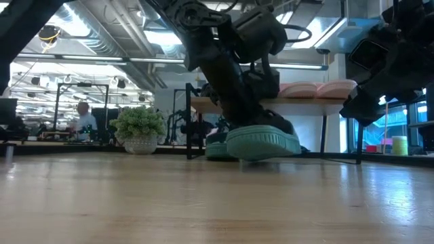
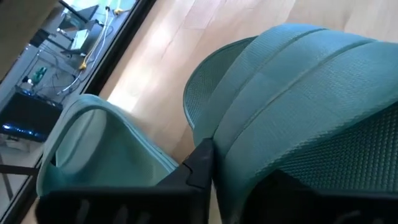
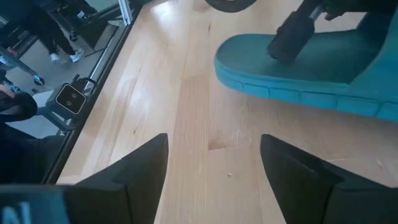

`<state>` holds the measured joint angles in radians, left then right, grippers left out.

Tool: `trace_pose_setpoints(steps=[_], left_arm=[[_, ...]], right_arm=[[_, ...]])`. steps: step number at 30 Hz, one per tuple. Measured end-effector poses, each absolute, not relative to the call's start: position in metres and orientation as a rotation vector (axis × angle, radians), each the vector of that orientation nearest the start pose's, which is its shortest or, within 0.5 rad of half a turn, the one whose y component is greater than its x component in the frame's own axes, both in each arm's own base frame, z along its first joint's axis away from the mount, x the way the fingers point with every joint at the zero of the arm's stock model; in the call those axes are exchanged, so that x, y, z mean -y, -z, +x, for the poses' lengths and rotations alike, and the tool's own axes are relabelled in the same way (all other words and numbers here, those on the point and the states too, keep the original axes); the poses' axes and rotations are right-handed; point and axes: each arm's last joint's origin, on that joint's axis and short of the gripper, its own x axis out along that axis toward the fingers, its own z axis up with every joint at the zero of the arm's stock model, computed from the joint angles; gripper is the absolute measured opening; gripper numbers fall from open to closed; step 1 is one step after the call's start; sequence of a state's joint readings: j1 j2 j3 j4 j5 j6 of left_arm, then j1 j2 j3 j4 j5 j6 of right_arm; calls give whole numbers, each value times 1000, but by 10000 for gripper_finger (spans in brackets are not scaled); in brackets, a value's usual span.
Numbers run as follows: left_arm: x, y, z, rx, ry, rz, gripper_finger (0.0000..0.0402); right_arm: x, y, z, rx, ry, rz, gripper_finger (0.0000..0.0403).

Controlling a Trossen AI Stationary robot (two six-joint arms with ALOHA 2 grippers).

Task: Pick and place slides into the shelf
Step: Put the green slide under the shelf

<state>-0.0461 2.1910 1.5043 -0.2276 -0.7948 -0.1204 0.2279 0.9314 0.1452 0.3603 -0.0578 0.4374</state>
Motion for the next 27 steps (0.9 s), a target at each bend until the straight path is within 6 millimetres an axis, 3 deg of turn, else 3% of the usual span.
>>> trace_pose_setpoints(steps=[15, 27], left_arm=[[-27, -140, 454, -788, -826, 197, 55], [-29, -140, 454, -791, -820, 189, 56]], right_arm=[[-39, -144, 161, -480, -184, 387, 255], [-39, -144, 161, -480, -184, 387, 255]])
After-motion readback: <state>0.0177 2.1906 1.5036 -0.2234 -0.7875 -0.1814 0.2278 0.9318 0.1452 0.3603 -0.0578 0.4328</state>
